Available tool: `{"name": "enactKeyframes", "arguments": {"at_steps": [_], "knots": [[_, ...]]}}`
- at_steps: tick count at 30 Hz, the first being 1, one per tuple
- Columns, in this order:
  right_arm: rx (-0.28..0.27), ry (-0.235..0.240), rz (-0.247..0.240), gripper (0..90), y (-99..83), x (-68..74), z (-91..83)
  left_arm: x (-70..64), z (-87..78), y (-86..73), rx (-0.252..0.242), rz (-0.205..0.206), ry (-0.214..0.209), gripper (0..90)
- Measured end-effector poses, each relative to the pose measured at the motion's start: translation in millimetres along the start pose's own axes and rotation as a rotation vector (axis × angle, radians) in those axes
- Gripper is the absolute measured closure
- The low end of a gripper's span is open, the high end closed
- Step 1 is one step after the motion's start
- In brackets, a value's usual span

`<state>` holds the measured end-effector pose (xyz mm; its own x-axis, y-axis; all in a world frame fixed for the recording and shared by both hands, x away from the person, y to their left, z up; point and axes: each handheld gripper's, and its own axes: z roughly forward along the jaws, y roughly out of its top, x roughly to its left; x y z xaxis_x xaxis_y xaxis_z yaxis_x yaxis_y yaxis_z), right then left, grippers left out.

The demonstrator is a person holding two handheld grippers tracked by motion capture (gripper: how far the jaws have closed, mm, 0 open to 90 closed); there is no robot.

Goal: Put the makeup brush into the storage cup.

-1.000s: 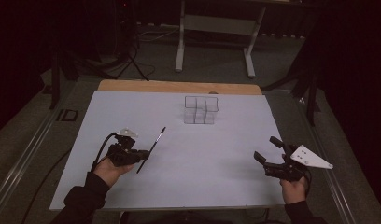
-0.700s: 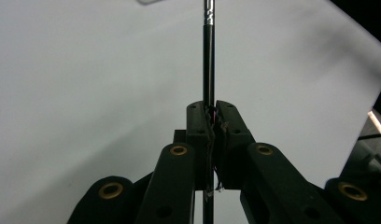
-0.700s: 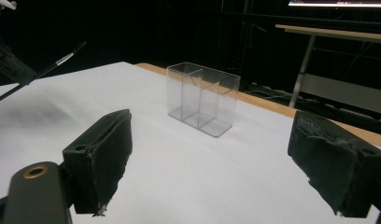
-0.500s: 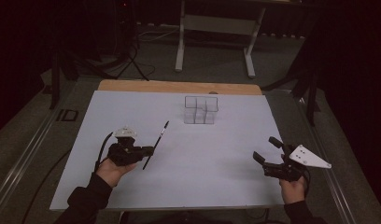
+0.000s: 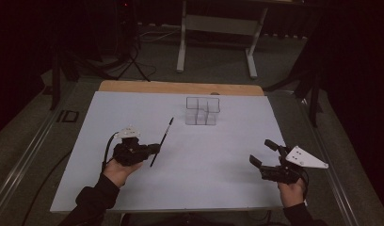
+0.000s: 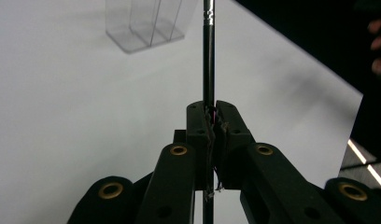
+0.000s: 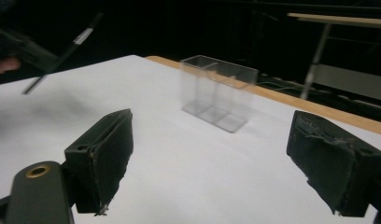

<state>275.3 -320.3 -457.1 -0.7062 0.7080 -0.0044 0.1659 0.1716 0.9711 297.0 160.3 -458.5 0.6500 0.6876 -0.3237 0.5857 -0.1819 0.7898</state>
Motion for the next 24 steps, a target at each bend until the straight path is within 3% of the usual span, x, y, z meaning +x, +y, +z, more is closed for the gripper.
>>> {"name": "enactKeyframes", "arguments": {"at_steps": [4,12,16,19,20,23,24], "knots": [[0.000,0.025,0.013,14.1,2.1,4.1,1.2,-0.2,-0.1,-0.2,-0.048,-0.007,-0.015,86.4],[-0.007,0.092,0.103,12.9,9.8,15.0,7.1,-4.5,-1.6,1.6,-0.152,0.001,-0.036,86.4],[-0.034,0.148,0.123,12.9,18.7,29.9,14.5,-9.6,-3.4,4.5,-0.218,0.010,-0.048,86.4],[-0.032,0.183,0.093,13.0,24.5,44.5,22.8,-12.5,-2.5,6.1,-0.269,0.001,-0.069,86.4],[-0.023,0.206,0.090,13.2,26.4,52.4,29.8,-13.6,-1.6,7.0,-0.277,-0.002,-0.074,86.3],[-0.006,0.234,0.102,14.0,27.5,58.4,37.5,-16.6,1.9,8.7,-0.306,0.003,-0.107,86.4],[0.007,0.265,0.120,14.6,27.9,63.5,45.3,-17.2,2.8,9.0,-0.308,0.002,-0.117,86.3]]}}
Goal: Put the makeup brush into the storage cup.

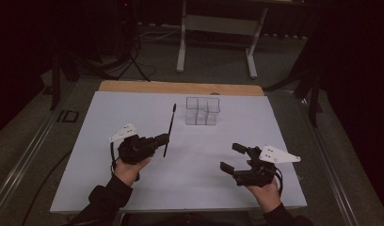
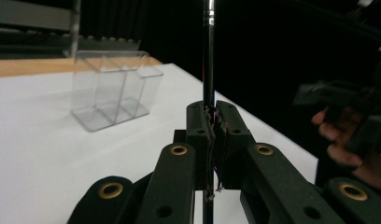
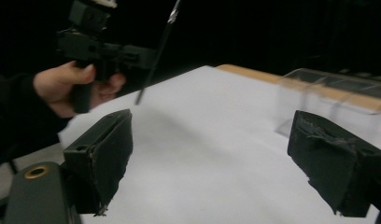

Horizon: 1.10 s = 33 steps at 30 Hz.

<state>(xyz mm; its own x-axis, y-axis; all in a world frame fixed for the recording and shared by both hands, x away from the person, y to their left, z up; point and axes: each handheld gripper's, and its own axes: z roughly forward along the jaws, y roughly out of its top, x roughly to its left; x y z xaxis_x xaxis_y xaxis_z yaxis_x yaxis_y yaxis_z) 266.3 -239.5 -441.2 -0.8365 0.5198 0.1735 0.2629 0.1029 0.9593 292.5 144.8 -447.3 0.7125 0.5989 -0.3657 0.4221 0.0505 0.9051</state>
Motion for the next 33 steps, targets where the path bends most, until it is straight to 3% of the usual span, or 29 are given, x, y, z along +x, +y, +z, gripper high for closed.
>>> {"name": "enactKeyframes", "arguments": {"at_steps": [5,9,12,18,23,27,31,33], "knots": [[0.000,0.068,0.050,20.4,1.7,7.4,20.7,-5.7,5.6,-1.9,-0.052,-0.008,-0.069,86.3],[0.000,0.093,0.068,24.9,4.5,11.3,33.3,-15.0,13.1,-0.6,-0.065,0.000,-0.084,86.3],[0.026,0.139,0.081,35.1,6.1,19.1,51.9,-19.9,18.7,0.2,-0.076,-0.005,-0.099,86.3],[0.094,0.165,0.112,46.9,2.8,23.8,77.7,-29.1,28.2,0.1,-0.079,-0.004,-0.132,86.3],[0.124,0.174,0.168,59.4,1.0,19.8,87.9,-34.5,34.8,-1.3,-0.073,0.003,-0.145,86.3],[0.136,0.184,0.183,65.3,0.5,17.6,90.8,-37.0,39.5,-2.2,-0.068,-0.004,-0.161,86.3],[0.151,0.214,0.248,76.7,-2.0,11.7,92.7,-39.6,44.4,-3.2,-0.057,-0.004,-0.157,86.2],[0.154,0.218,0.252,79.3,-2.3,10.6,92.8,-40.0,46.6,-3.8,-0.055,-0.010,-0.156,86.2]]}}
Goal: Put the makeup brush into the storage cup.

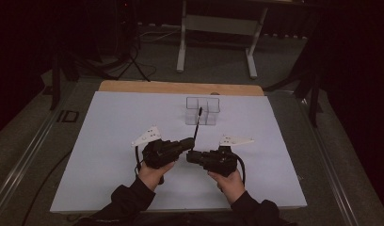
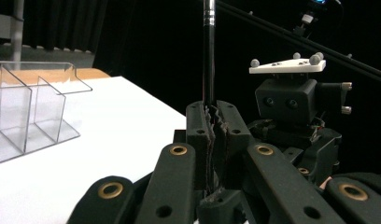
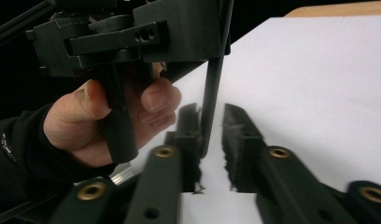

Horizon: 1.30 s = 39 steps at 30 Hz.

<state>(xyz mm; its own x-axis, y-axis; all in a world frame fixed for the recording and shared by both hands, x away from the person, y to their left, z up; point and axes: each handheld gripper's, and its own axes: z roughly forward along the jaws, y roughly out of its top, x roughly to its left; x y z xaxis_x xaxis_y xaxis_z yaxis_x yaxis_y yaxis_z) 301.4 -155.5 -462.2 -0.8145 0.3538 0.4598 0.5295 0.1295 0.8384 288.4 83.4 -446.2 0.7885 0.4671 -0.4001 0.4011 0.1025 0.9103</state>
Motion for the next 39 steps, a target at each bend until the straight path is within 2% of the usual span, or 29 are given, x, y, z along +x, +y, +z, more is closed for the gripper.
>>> {"name": "enactKeyframes", "arguments": {"at_steps": [2,4,6,7,8,9,11,12,13,14,16,18,19,21,25,27,29,31,35,36,37,38,39], "knots": [[0.009,0.005,0.006,84.7,0.6,-1.2,-1.1,0.8,1.9,0.0,0.006,-0.004,-0.003,86.2],[0.011,0.004,0.011,85.1,0.7,-1.7,-1.6,1.6,3.7,0.1,0.011,-0.015,-0.009,86.1],[0.021,0.005,0.017,85.6,0.9,-3.5,-2.8,1.5,4.9,-0.3,0.015,0.001,-0.004,85.9],[0.026,-0.010,0.000,85.7,1.0,-3.6,-3.7,1.4,5.4,-0.3,0.019,0.006,-0.014,85.6],[0.037,-0.015,-0.027,85.8,0.8,-4.4,-5.0,0.7,5.9,0.0,0.028,0.025,-0.008,81.3],[0.037,-0.015,-0.027,85.8,0.8,-4.4,-5.0,-0.4,5.9,0.0,0.022,0.050,0.003,81.3],[0.054,-0.027,-0.054,85.9,0.8,-4.2,-6.3,-1.6,5.8,2.1,0.042,0.066,0.010,71.3],[0.067,-0.044,-0.087,85.9,1.2,-3.2,-6.9,-2.3,5.4,3.3,0.050,0.073,0.017,59.3],[0.067,-0.044,-0.087,85.9,1.2,-3.2,-6.9,-2.2,4.5,4.7,0.058,0.078,0.020,59.3],[0.078,-0.052,-0.110,86.0,1.2,-3.5,-6.9,-2.0,3.3,6.4,0.059,0.075,0.026,51.5],[0.090,-0.060,-0.126,86.0,1.0,-3.1,-6.8,0.9,0.3,10.9,0.057,0.056,0.013,50.0],[0.107,-0.072,-0.157,86.0,-0.2,-3.3,-5.8,4.6,-5.5,17.2,0.043,0.056,-0.013,50.0],[0.107,-0.072,-0.157,86.0,-0.2,-3.3,-5.8,4.6,-5.5,17.2,0.043,0.056,-0.013,50.0],[0.115,-0.081,-0.175,86.0,-0.9,-3.2,-5.3,4.2,-8.5,21.0,0.039,0.084,-0.002,50.0],[0.146,-0.091,-0.210,86.0,-2.1,-3.4,-3.2,6.4,-10.3,28.7,0.050,0.081,-0.020,51.7],[0.150,-0.088,-0.210,86.0,-2.5,-3.3,-2.6,6.7,-10.3,31.6,0.050,0.087,-0.023,53.2],[0.161,-0.083,-0.220,86.0,-3.4,-3.0,-0.6,7.7,-9.6,34.5,0.052,0.078,-0.037,57.7],[0.162,-0.082,-0.225,86.0,-3.7,-3.0,0.1,8.0,-6.9,37.1,0.081,0.083,-0.042,58.0],[0.180,-0.082,-0.238,86.0,-5.1,-1.6,2.5,7.9,-3.5,39.8,0.084,0.090,-0.053,63.3],[0.185,-0.082,-0.237,86.0,-5.6,-1.3,2.9,8.2,-3.0,41.2,0.084,0.084,-0.061,70.9],[0.185,-0.082,-0.237,86.0,-5.6,-1.3,2.9,8.1,-1.7,42.2,0.095,0.085,-0.073,70.9],[0.184,-0.082,-0.237,86.0,-5.6,-1.6,2.9,6.6,-0.8,42.8,0.095,0.099,-0.062,71.5],[0.186,-0.087,-0.243,86.0,-5.2,-1.8,2.6,6.1,0.2,43.6,0.105,0.103,-0.066,75.9]]}}
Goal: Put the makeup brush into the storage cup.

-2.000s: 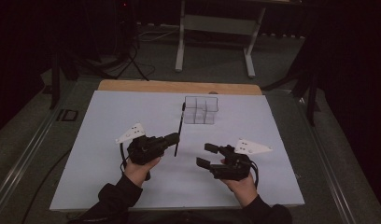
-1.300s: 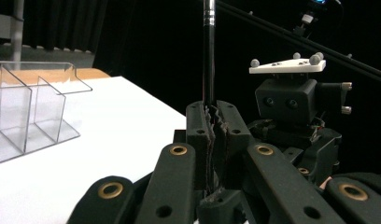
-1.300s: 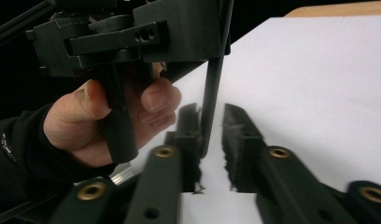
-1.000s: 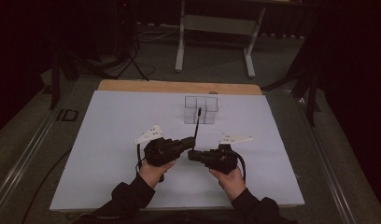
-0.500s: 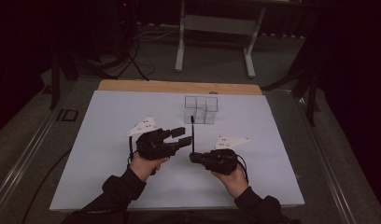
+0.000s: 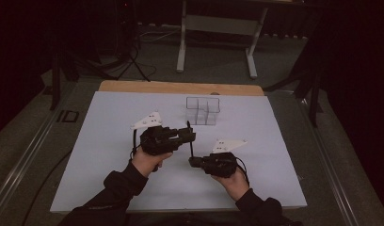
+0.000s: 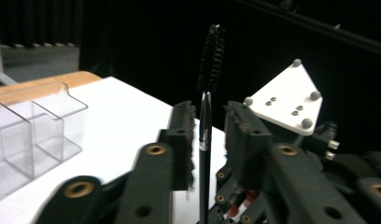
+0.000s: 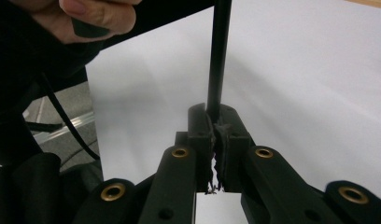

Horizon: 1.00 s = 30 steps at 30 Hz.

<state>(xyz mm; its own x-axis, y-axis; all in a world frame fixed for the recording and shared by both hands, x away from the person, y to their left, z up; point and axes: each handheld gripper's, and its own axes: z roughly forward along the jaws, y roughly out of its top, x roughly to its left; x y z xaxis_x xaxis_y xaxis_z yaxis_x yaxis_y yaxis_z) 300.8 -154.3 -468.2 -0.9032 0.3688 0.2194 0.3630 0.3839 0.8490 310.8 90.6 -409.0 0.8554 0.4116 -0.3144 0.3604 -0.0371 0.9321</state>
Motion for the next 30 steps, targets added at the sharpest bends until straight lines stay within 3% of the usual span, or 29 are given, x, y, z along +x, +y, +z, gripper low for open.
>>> {"name": "enactKeyframes", "arguments": {"at_steps": [2,5,14,21,23,26,30], "knots": [[0.001,0.002,0.004,86.0,-0.1,-0.2,-0.1,-0.7,2.5,1.4,0.013,-0.007,-0.003,76.1],[0.005,-0.001,0.008,86.0,-1.6,-0.5,0.6,0.7,4.6,2.4,0.031,-0.010,0.009,84.4],[0.013,-0.030,0.010,85.9,-2.9,-3.9,1.0,6.3,8.1,1.3,0.036,-0.018,0.015,86.4],[0.008,-0.045,0.015,84.8,-3.4,-5.9,-0.9,3.9,12.8,3.8,0.032,0.017,0.012,86.6],[0.005,-0.030,0.029,76.2,-3.0,-6.9,-1.0,1.9,13.6,6.0,0.037,0.040,0.028,86.6],[-0.007,-0.026,0.033,60.0,-3.1,-6.6,-1.4,2.0,12.9,9.8,0.024,0.032,0.030,86.7],[-0.017,-0.027,0.027,47.7,-2.7,-3.4,-2.1,2.7,10.5,15.8,0.014,0.032,0.035,86.7]]}}
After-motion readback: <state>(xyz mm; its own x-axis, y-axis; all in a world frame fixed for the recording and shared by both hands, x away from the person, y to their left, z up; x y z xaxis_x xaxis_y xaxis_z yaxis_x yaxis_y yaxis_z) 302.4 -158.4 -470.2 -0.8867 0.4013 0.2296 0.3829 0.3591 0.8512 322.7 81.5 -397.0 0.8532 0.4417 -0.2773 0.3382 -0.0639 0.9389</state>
